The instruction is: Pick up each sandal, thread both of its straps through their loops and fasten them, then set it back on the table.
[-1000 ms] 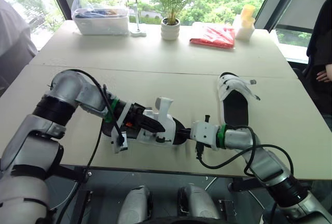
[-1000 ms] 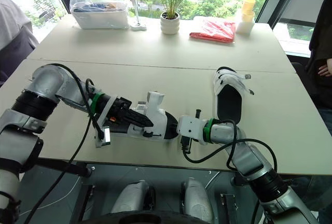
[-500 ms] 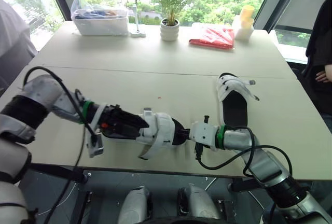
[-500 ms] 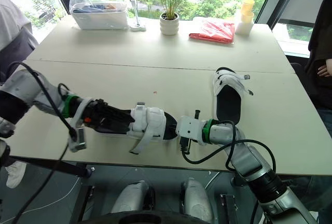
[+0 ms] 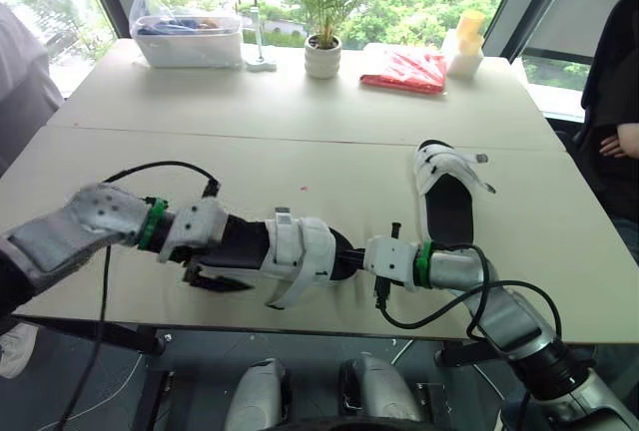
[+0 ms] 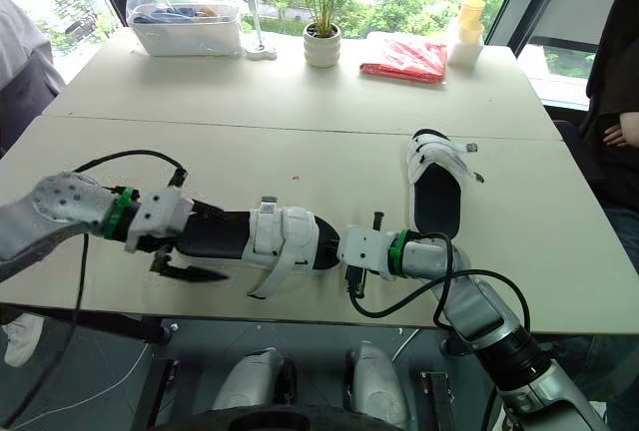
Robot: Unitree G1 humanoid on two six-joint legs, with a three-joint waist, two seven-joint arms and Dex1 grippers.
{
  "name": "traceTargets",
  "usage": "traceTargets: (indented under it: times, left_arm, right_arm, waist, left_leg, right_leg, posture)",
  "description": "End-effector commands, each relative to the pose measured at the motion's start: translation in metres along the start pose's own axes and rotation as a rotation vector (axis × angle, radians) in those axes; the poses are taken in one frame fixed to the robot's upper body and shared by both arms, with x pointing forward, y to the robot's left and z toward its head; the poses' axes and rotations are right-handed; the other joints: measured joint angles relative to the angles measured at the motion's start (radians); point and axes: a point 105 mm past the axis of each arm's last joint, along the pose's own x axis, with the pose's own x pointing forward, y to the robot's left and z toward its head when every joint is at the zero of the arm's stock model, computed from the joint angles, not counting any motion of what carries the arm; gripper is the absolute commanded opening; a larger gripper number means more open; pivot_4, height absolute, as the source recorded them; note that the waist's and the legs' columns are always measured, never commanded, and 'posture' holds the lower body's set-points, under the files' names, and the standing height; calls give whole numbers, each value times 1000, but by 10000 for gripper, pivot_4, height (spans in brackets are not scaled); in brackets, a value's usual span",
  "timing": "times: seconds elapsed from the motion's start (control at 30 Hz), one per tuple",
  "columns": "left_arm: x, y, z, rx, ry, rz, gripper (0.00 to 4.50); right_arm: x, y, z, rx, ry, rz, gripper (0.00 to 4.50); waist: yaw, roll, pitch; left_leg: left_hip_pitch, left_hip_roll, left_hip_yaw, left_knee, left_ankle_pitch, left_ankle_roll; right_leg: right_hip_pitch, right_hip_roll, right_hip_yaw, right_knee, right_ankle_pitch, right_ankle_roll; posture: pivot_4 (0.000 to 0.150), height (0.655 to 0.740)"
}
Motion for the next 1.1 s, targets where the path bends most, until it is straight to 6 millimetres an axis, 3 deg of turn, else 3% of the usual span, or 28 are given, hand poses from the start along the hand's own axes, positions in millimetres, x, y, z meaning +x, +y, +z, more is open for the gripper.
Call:
traceTargets:
  times: [0.03,0.2,0.5,0.6,0.8,0.83,0.97,1.1]
  left_arm:
    - [-3,-16,-4,-222,53,-114,41836]
    - [17,-6,-17,-275,81,-87,41836]
    - [56,7,-16,-243,68,-61,41836]
    - [66,11,-21,-210,73,-51,33580]
    - [76,11,-12,-251,4,-75,3293]
    - [77,11,-11,-248,-5,-72,158]
    - [73,17,7,-314,-103,-78,158]
    - [55,23,29,-448,-224,-93,158]
  right_arm:
    - [5,61,-56,160,211,220,0]
    - [6,62,-56,167,210,219,0]
    - [6,64,-55,157,212,229,0]
    - [5,64,-56,158,216,227,0]
    - [4,64,-56,164,219,225,0]
    - [4,64,-56,164,219,225,0]
    - [3,64,-56,161,219,229,0]
    - [1,64,-56,164,219,235,0]
  waist:
    - [0,0,0]
    - [4,0,0]
    - [12,0,0]
    - [13,0,0]
    - [13,0,0]
    - [13,0,0]
    - [13,0,0]
    - [16,1,0]
  left_leg:
    - [0,0,0,0,0,0]
    - [0,0,-1,0,0,0]
    - [0,1,-2,-1,-1,-1]
    - [1,1,-2,-1,-1,-1]
    - [0,1,-2,-2,-1,-1]
    - [0,1,-2,-2,-1,-1]
    - [0,1,-2,-2,-1,-2]
    - [-1,1,-2,-3,-1,-2]
  right_leg:
    - [0,0,0,0,0,1]
    - [0,1,0,0,-1,2]
    - [-1,-1,1,0,0,-6]
    - [-1,-2,1,0,0,-7]
    - [-2,-3,1,0,0,-9]
    - [-2,-3,1,0,0,-9]
    - [-2,-3,1,0,0,-9]
    - [-3,-3,1,0,0,-9]
  posture:
    - [1500,7241]
    - [1500,7241]
    - [1500,7241]
    - [1500,7241]
    - [1500,7241]
    - [1500,7241]
    - [1500,7241]
    - [1500,7241]
